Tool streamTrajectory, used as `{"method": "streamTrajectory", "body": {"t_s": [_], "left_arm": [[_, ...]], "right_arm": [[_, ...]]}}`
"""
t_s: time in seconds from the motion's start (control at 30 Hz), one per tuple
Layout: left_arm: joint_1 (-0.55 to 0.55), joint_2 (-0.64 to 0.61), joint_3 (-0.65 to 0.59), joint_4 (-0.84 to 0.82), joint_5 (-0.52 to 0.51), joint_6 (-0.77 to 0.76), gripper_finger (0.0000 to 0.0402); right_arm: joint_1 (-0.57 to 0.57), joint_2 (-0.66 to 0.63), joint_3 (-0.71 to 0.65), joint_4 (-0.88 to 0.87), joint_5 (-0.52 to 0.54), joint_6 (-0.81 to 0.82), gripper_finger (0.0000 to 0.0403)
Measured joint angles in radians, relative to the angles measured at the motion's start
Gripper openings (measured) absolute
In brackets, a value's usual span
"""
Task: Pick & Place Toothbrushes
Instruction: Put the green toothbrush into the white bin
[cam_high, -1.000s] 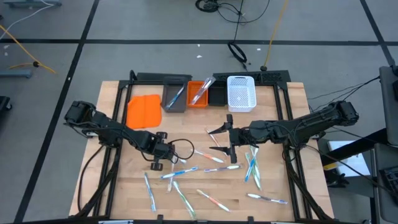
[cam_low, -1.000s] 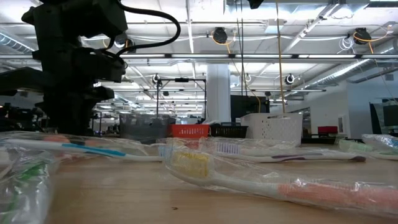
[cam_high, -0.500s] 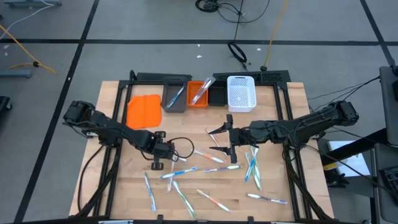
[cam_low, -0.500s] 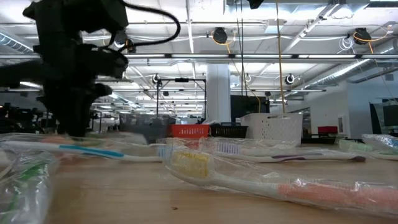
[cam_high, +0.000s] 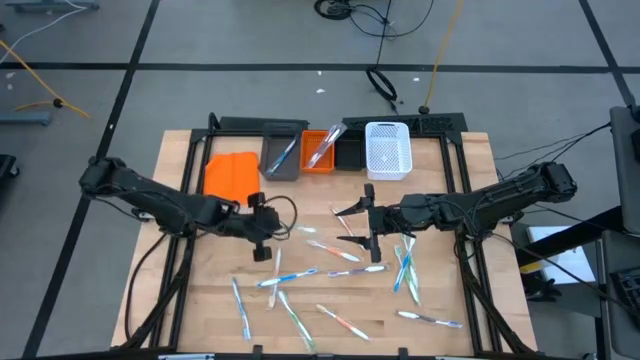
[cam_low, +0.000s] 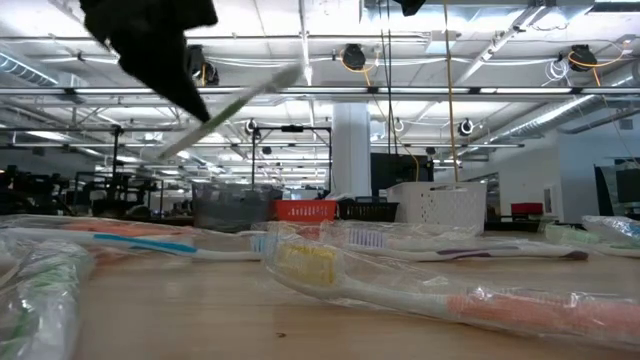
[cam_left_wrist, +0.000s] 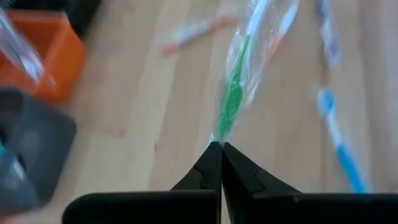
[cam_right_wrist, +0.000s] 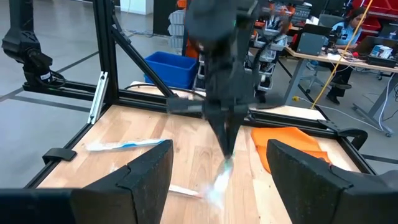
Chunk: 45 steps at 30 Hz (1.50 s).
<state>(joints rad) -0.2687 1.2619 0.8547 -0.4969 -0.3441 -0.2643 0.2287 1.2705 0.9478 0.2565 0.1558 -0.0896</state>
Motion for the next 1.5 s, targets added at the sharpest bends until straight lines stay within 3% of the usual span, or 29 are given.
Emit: {"method": "streamTrajectory", "body": {"t_s": [0.2, 0.8, 1.2, 1.5], "left_arm": [[0.0, -0.062, 0.001, 0.143, -0.048, 0.05, 0.0], [0.003, -0.06, 0.001, 0.598, -0.068, 0.272, 0.0], [0.067, 0.058, 0.0, 0.926, 0.102, 0.305, 0.0], [0.072, 0.094, 0.0, 0.968, 0.119, 0.311, 0.0]], "right_arm": [[0.0, 0.0, 0.0, 0.0, 0.0, 0.0, 0.0254], [0.0, 0.003, 0.0, 0.049, 0.001, -0.002, 0.0254], [-0.013, 0.123, -0.001, 0.313, 0.008, -0.116, 0.0254], [-0.027, 0.135, -0.001, 0.327, 0.011, -0.114, 0.0254]]}}
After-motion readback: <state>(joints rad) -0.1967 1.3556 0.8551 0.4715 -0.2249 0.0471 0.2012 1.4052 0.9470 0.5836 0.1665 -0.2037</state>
